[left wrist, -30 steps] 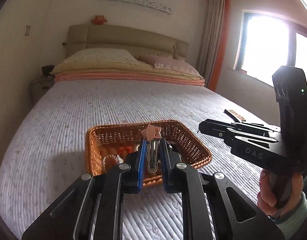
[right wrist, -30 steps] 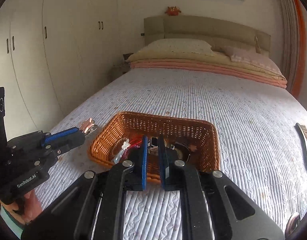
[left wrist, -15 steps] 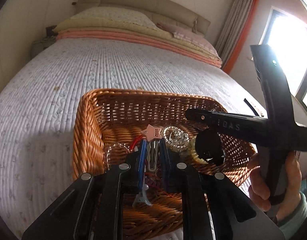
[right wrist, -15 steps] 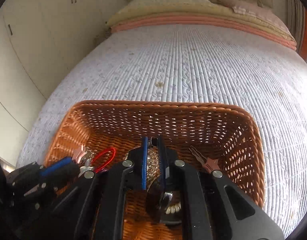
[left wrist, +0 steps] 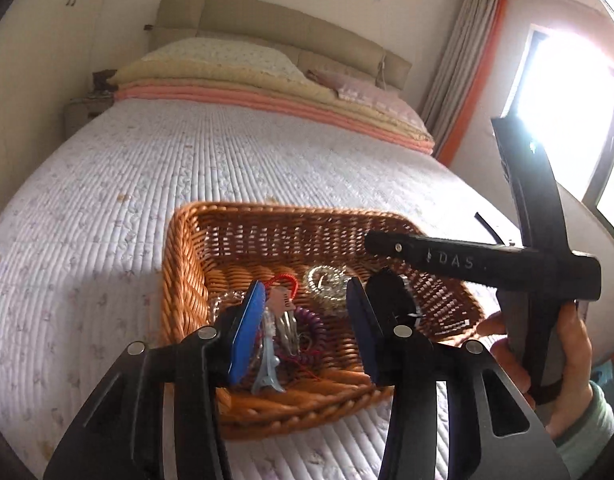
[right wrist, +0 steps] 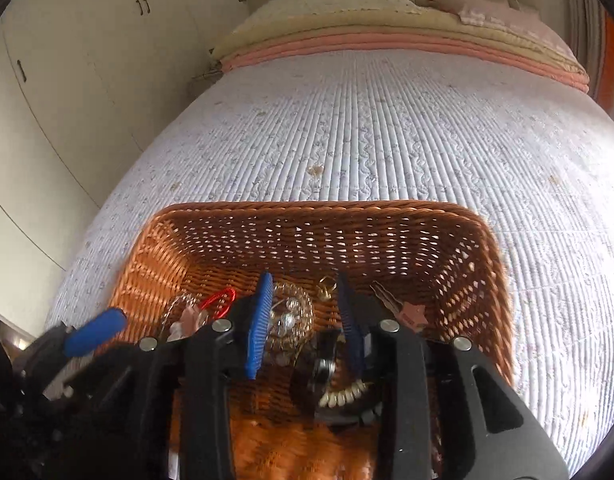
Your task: Organize jewelry
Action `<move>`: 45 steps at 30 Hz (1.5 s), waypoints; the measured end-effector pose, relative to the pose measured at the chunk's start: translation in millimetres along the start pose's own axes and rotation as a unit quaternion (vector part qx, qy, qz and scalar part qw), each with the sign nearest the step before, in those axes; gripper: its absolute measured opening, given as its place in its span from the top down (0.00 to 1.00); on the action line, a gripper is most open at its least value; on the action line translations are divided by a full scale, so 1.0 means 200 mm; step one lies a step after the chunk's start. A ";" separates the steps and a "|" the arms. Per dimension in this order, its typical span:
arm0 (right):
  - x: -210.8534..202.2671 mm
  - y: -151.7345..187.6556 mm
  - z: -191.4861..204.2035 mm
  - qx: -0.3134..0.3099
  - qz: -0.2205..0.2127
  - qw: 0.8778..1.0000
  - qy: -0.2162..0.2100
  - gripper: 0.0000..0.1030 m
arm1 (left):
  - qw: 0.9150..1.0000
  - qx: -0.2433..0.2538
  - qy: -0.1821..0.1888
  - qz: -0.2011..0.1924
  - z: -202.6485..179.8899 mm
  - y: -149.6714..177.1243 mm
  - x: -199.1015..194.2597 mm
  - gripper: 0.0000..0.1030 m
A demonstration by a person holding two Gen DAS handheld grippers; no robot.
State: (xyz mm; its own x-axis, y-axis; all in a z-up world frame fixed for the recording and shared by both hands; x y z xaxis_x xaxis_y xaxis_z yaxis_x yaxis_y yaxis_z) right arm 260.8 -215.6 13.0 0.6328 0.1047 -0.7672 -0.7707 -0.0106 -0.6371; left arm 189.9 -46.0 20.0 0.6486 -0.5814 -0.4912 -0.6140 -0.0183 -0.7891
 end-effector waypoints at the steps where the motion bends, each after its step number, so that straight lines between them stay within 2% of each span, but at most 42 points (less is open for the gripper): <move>1: -0.05 0.01 -0.01 -0.002 -0.005 1.000 0.000 0.70 | 1.000 0.005 0.000 -0.008 -0.03 0.00 -0.05 0.59; 4: -0.27 0.11 -0.02 -0.009 -0.043 0.999 0.003 0.70 | 0.999 0.020 -0.001 -0.030 -0.10 0.03 -0.19 0.51; 6: -0.40 0.18 -0.03 -0.008 -0.064 0.998 0.002 0.69 | 0.998 0.030 -0.007 -0.054 -0.17 0.09 -0.32 0.36; 8: -0.51 0.26 -0.03 -0.008 -0.087 0.996 -0.001 0.69 | 0.996 0.038 -0.016 -0.080 -0.23 0.15 -0.43 0.31; 12: -0.73 0.50 -0.02 -0.016 -0.154 0.988 0.018 0.67 | 0.990 0.057 -0.060 -0.114 -0.33 0.29 -0.58 0.21; 14: -0.81 0.62 -0.01 -0.017 -0.190 0.981 0.028 0.57 | 0.982 0.074 -0.105 -0.136 -0.38 0.36 -0.63 0.16; 16: -0.89 0.74 0.00 -0.015 -0.243 0.969 0.035 0.48 | 0.970 0.095 -0.149 -0.166 -0.42 0.43 -0.68 0.16; 17: -0.92 0.79 0.00 -0.015 -0.267 0.962 0.048 0.45 | 0.965 0.101 -0.164 -0.176 -0.44 0.45 -0.70 0.15; 19: -0.96 0.87 0.01 -0.016 -0.300 0.952 0.062 0.30 | 0.957 0.111 -0.188 -0.193 -0.46 0.51 -0.71 0.14; 20: -0.98 0.93 0.01 -0.014 -0.319 0.945 0.070 0.28 | 0.955 0.110 -0.194 -0.196 -0.46 0.52 -0.71 0.14; 26: -0.97 1.06 0.03 -0.021 -0.336 0.939 0.071 0.25 | 0.946 0.093 -0.218 -0.222 -0.46 0.62 -0.71 0.14; 27: -0.96 1.08 0.03 -0.024 -0.336 0.939 0.072 0.23 | 0.947 0.087 -0.219 -0.218 -0.45 0.65 -0.69 0.14; 30: -0.91 1.11 0.04 -0.032 -0.327 0.942 0.070 0.23 | 0.959 0.078 -0.201 -0.182 -0.42 0.67 -0.65 0.14; 33: -0.89 1.12 0.04 -0.022 -0.327 0.943 0.066 0.22 | 0.955 0.088 -0.207 -0.195 -0.44 0.68 -0.68 0.14; 38: -0.83 1.11 0.01 -0.010 -0.312 0.946 0.085 0.22 | 0.950 0.101 -0.214 -0.201 -0.48 0.71 -0.68 0.13; 45: -0.87 1.13 0.03 -0.016 -0.330 0.938 0.109 0.22 | 0.947 0.099 -0.221 -0.213 -0.48 0.71 -0.70 0.10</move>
State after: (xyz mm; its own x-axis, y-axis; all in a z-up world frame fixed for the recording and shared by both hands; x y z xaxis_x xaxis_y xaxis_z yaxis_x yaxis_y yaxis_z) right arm -24.9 -229.8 2.7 0.9740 -0.1069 -0.1997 -0.2053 -0.0446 -0.9777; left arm -32.2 -45.8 12.2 0.9698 -0.1585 -0.1854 -0.1871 0.0042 -0.9823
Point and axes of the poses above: each gripper's, at about its wrist camera, not at the fingertips, and x roughly the way its jaws point, z to its left, y to its underside, the point moved 2 cm from there along x, roughly the way its jaws point, and after that the axes turned 8 degrees about y, right-handed, at the moved point
